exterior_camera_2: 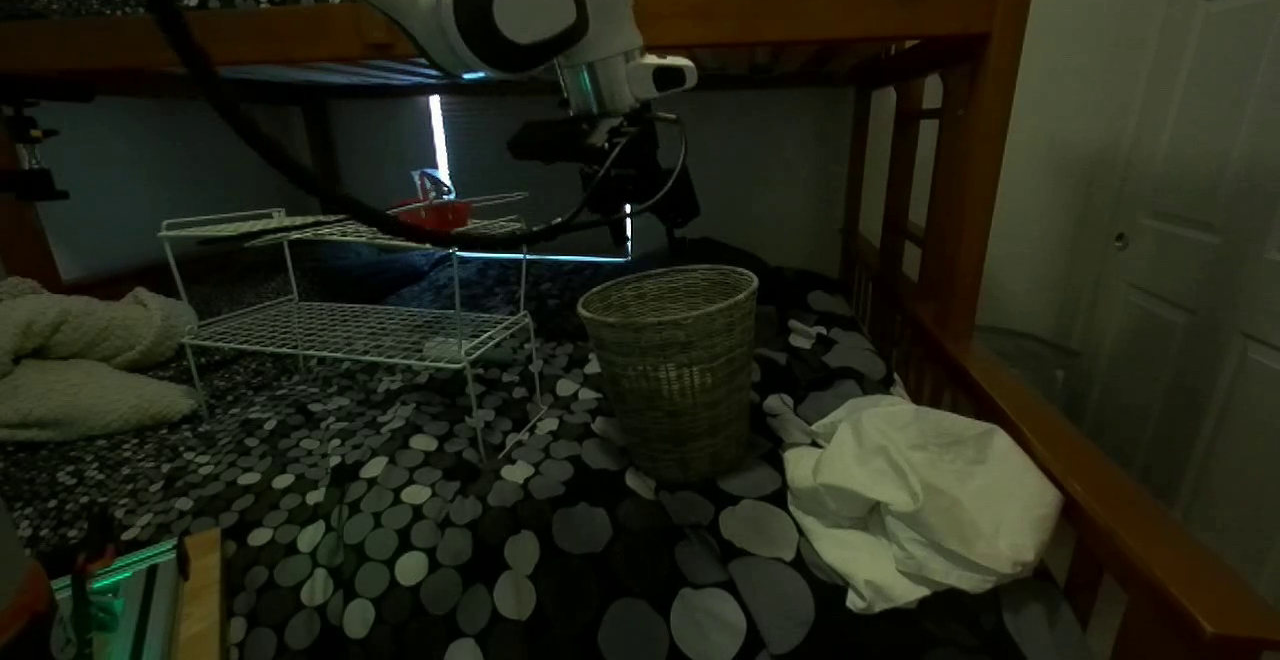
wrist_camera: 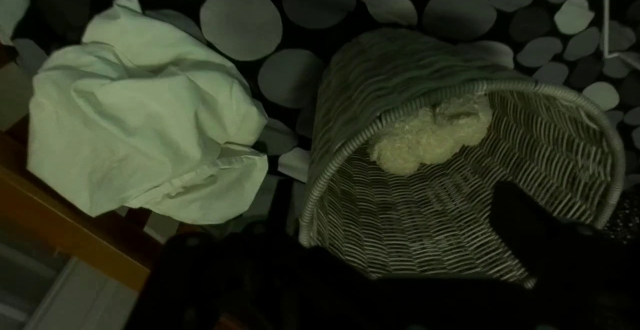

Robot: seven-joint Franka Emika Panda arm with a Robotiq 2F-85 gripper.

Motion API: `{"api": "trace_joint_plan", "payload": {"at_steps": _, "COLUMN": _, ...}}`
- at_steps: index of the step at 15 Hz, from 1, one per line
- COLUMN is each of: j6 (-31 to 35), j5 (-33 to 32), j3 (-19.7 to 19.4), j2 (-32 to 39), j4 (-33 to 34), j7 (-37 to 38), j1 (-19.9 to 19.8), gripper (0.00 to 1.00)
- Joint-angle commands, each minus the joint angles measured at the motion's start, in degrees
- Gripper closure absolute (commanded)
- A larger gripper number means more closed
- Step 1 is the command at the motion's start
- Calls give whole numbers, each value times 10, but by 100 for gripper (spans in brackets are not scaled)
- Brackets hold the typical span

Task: Remove the plush teddy bear from the basket and place it on the top wire mesh shelf of the shoe rack

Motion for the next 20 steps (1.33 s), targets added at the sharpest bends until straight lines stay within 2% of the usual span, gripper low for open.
{"api": "trace_joint_plan", "payload": {"at_steps": 1, "j6": 77, "j5": 19, "j3": 21, "j2": 70, "j4": 7, "j7": 1, "j1": 14, "gripper": 0}}
{"api": "trace_joint_plan", "payload": {"at_steps": 2, "j6": 53, "j5": 7, "j3": 17, "j2": 40, "j4": 1, "j7": 3, "j1": 3, "gripper": 0}}
{"api": "trace_joint_plan", "payload": {"at_steps": 8, "j6": 95, "j5": -2, "j3": 31, "j2": 94, "j4": 19, "j7": 19, "j1": 12, "gripper": 0}}
{"api": "trace_joint_plan", "payload": {"at_steps": 10, "j6": 122, "j5": -26, "j3": 40, "j2": 134, "j4": 48, "j7": 31, "j1": 18, "gripper": 0}}
{"api": "trace_joint_plan", "payload": {"at_steps": 15, "j6": 42, "j5": -83, "j3": 52, "j2": 233, "j4": 152, "j7": 21, "j1": 24, "gripper": 0}}
{"api": "trace_joint_plan", "payload": {"at_steps": 17, "j6": 37, "j5": -100, "j3": 52, "j2": 281, "j4": 196, "j7": 20, "j1": 27, "gripper": 0}}
{"api": "trace_joint_plan", "payload": {"at_steps": 18, "j6": 56, "j5": -79, "j3": 58, "j2": 230, "j4": 143, "j7": 17, "j1": 20, "gripper": 0}}
{"api": "trace_joint_plan", "payload": {"at_steps": 20, "j6": 58, "j5": -81, "j3": 58, "j2": 251, "j4": 159, "j7": 17, "j1": 20, "gripper": 0}}
